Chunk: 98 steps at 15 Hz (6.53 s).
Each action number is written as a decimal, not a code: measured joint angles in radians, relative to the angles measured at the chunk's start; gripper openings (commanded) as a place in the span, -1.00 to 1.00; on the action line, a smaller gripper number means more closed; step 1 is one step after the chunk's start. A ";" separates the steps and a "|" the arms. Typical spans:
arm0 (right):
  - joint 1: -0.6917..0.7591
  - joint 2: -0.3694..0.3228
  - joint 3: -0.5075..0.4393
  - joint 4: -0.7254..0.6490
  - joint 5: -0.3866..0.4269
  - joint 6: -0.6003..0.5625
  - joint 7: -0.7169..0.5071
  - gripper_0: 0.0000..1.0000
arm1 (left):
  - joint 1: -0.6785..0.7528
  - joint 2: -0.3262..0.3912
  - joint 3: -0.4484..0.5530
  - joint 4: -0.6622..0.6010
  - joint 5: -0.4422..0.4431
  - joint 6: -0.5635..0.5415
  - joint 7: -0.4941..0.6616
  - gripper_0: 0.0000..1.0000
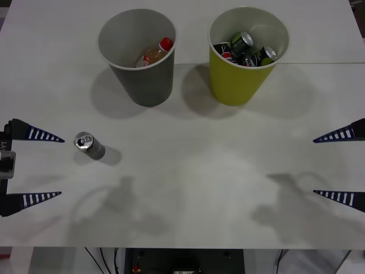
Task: Put the can into the green bin and the plastic bottle into the gray bin
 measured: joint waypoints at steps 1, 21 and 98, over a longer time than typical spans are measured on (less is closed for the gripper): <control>0.000 0.000 0.000 0.000 0.000 0.000 0.000 1.00 | 0.000 0.000 0.000 0.000 0.000 0.000 0.000 1.00; 0.000 0.000 0.000 0.000 0.000 0.000 0.000 1.00 | -0.139 -0.051 -0.225 0.498 0.382 0.065 -0.250 1.00; 0.000 0.000 0.000 0.000 0.000 0.000 0.000 1.00 | -0.366 -0.440 -0.208 0.460 -0.064 0.114 0.298 -1.00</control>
